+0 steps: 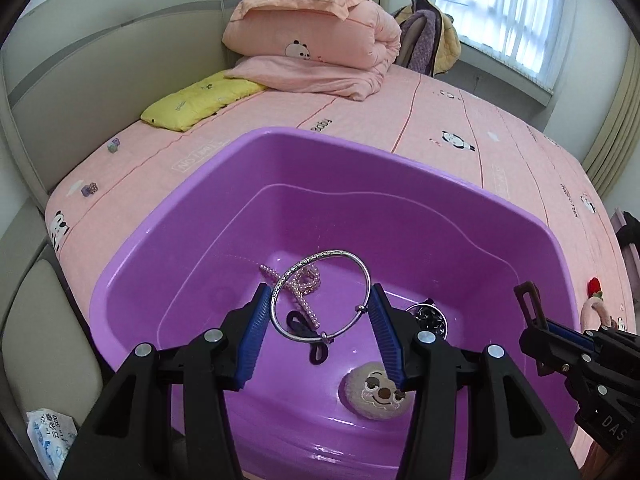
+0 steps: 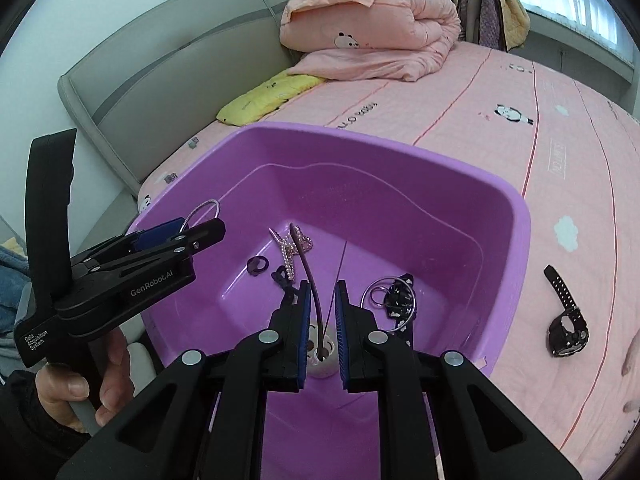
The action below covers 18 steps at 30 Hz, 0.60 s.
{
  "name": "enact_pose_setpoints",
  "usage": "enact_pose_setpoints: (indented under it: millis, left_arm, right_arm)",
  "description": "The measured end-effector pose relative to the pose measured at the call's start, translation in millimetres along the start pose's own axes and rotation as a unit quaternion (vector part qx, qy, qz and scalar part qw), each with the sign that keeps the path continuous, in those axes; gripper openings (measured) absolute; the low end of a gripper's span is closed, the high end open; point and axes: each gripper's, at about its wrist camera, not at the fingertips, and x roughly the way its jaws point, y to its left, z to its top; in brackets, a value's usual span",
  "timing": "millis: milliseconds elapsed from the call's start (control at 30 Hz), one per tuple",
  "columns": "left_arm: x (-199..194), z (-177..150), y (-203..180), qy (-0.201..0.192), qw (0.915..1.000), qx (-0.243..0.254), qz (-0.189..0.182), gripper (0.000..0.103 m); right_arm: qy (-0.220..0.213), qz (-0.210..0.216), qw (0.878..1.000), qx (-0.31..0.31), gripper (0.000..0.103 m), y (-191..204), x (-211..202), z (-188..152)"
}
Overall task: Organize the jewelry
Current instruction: 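Open the left tool to drop the bangle while right drops the clip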
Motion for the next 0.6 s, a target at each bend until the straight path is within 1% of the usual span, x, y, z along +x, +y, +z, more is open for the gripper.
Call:
enact_pose_setpoints:
  millis: [233,300,367,400,433,467,600]
  left_arm:
    - [17,-1,3,0.026,0.9997,0.004,0.001,0.050]
    - [17,-2,3,0.026,0.9996,0.005,0.006,0.054]
    - [16,-2,4,0.020,0.9997,0.004,0.011,0.076]
    - [14,-2,5,0.015,0.9998,0.001,0.014,0.079]
    - [12,-1,6,0.011,0.9998,-0.001,0.014,0.079]
    - [11,0,7,0.010,0.9998,-0.001,0.014,0.079]
    - [11,2,11,0.015,0.9996,-0.008,0.021,0.080]
  right_arm:
    - [0.019,-0.019,1.000,0.006,0.014,-4,15,-2]
    - [0.022,-0.023,0.999,0.004,0.019,-3,16,-4]
    - [0.020,-0.027,0.999,0.000,0.035,-3,16,-5]
    - [0.016,-0.029,0.999,-0.001,0.038,-3,15,-5]
    - [0.014,-0.031,0.999,-0.002,0.045,-4,14,-5]
    - [0.011,-0.032,0.999,-0.002,0.049,-4,13,-4]
    - [0.007,-0.030,1.000,-0.002,0.049,-5,10,-4]
